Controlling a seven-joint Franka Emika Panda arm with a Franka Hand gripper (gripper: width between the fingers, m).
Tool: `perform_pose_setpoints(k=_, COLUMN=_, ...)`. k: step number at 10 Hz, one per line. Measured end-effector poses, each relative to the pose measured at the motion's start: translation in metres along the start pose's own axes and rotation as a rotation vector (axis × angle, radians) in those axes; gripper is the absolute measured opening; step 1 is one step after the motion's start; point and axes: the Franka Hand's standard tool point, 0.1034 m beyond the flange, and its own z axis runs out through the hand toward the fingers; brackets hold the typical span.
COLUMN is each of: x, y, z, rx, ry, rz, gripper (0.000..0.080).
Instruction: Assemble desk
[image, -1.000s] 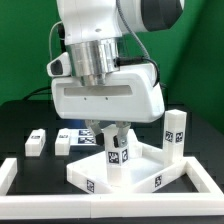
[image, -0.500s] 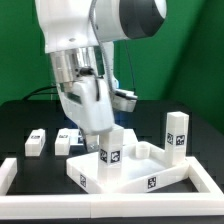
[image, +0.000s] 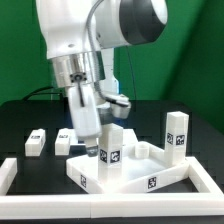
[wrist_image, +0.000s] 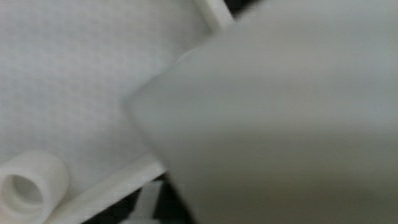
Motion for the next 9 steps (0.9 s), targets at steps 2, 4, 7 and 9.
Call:
perform_pose_setpoints(k=2, x=-0.008, y=-0.045, z=-0.036, rx=-0.008, ry=0.018, rz=-0.353, gripper=0.0411)
perform_pose_setpoints(k=4, x=-0.024, y=-0.035, z=-0.031, rx=-0.026, ry=0.001, rz=-0.556, gripper=0.0628)
perform_pose_setpoints(k=7, x=-0.022, y=-0.034, z=-0.03, rx=-0.028, ry=-0.001, rz=-0.792, gripper=0.0646)
perform_pose_setpoints(k=9, x=-0.033, y=-0.023, z=-0.018, rx=-0.092, ry=0.023, rz=-1.287, gripper=0.0649)
